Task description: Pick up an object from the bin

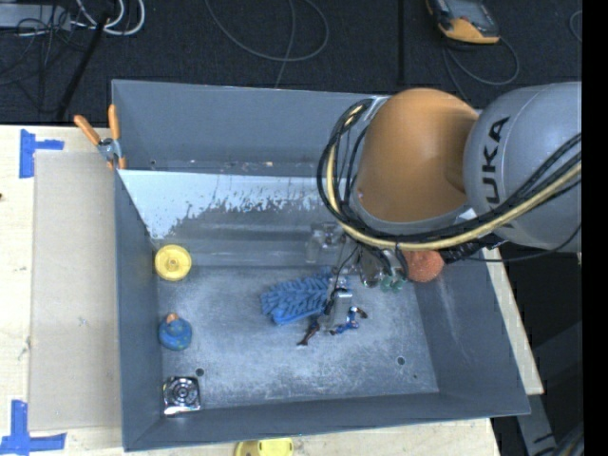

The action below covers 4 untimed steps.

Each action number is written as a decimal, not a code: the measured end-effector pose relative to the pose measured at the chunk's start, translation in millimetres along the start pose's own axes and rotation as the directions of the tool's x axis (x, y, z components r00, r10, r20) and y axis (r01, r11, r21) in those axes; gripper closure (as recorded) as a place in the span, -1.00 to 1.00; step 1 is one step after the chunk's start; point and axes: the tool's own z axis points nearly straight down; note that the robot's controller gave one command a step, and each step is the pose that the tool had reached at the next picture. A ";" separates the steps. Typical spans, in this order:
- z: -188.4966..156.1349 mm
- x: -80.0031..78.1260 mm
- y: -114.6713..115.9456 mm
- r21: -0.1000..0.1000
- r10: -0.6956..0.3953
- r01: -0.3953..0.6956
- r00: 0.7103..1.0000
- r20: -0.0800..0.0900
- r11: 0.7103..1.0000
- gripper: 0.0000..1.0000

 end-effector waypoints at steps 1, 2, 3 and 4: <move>-1.8 0.0 0.0 -0.001 0.001 -0.001 1.000 0.002 1.000 -1.00; 23.0 -17.2 23.0 0.001 -0.049 0.049 0.999 0.016 0.999 -1.00; 80.8 -4.2 35.2 -0.001 -0.033 0.033 0.999 0.011 0.999 -1.00; 84.0 -20.5 -12.9 -0.001 0.074 -0.074 0.997 0.010 0.997 1.00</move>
Offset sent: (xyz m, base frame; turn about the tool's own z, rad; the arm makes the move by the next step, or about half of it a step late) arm 0.0309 0.0556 -0.0656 -0.1220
